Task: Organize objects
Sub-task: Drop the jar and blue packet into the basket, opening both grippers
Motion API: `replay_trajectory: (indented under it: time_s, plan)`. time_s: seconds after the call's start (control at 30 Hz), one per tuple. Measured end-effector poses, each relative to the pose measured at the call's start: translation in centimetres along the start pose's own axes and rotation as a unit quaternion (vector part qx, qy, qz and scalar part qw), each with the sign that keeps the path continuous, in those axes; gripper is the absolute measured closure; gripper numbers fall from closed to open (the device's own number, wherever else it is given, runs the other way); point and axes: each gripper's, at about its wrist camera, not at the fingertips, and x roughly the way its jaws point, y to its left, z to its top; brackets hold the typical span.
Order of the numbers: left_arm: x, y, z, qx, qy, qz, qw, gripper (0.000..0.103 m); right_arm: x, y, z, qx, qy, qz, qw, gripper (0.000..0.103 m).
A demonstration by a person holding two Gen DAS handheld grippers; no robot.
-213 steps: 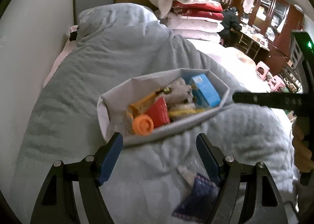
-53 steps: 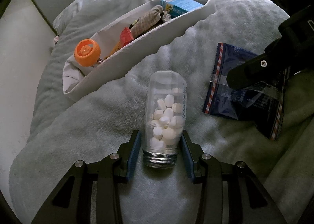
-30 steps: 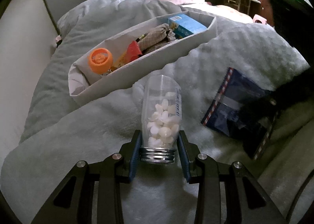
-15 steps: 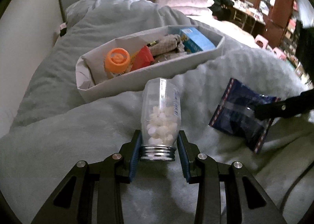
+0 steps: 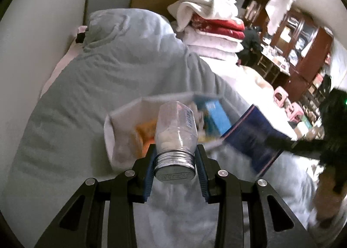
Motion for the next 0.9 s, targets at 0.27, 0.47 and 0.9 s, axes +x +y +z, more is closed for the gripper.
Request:
replay_trajectory:
  time_s: [0.27, 0.47, 0.9]
  plan:
    - [8.0, -0.2, 4.4, -0.053, 0.062, 0.041, 0.9958, 0.066, 7.1, -0.6, 5.6, 0.073, 0.019, -0.036, 0.997, 0.089]
    - [10.2, 0.2, 4.0, -0.078, 0.109, 0.041, 0.9901, 0.049, 11.0, -3.2, 8.2, 0.163, 0.054, -0.052, 0.984, 0.068]
    - [5.4, 0.4, 3.2, -0.008, 0.096, 0.062, 0.9934, 0.046, 7.2, -2.1, 8.6, 0.086, 0.044, -0.061, 0.993, 0.048]
